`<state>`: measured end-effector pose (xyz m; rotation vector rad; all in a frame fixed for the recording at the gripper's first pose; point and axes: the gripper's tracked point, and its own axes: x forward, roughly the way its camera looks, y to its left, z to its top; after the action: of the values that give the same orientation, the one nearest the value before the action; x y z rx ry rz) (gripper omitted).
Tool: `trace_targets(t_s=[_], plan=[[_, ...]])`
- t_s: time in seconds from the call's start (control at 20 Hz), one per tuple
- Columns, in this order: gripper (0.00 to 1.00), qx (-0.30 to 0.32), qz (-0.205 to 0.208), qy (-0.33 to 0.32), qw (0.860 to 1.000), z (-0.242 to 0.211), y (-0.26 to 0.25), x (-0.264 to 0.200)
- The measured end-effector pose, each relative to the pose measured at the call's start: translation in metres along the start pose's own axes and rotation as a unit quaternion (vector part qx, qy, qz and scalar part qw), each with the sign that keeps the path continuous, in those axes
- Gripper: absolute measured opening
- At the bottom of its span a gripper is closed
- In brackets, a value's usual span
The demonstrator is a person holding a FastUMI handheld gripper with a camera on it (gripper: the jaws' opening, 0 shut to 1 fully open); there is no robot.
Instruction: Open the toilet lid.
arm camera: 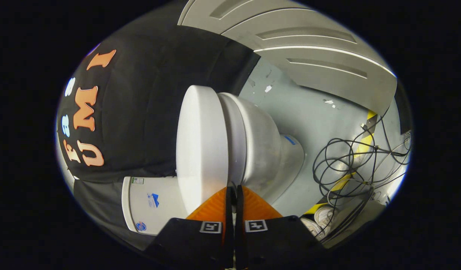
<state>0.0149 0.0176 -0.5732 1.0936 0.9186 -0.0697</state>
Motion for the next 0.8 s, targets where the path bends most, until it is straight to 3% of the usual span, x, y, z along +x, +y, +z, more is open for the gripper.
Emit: trace_targets(t_s=[0.55, 0.8], plan=[[0.08, -0.023, -0.035, -0.044, 0.998, 0.004, 0.029, -0.010], [0.08, -0.049, -0.029, -0.062, 0.996, 0.003, 0.059, -0.024]])
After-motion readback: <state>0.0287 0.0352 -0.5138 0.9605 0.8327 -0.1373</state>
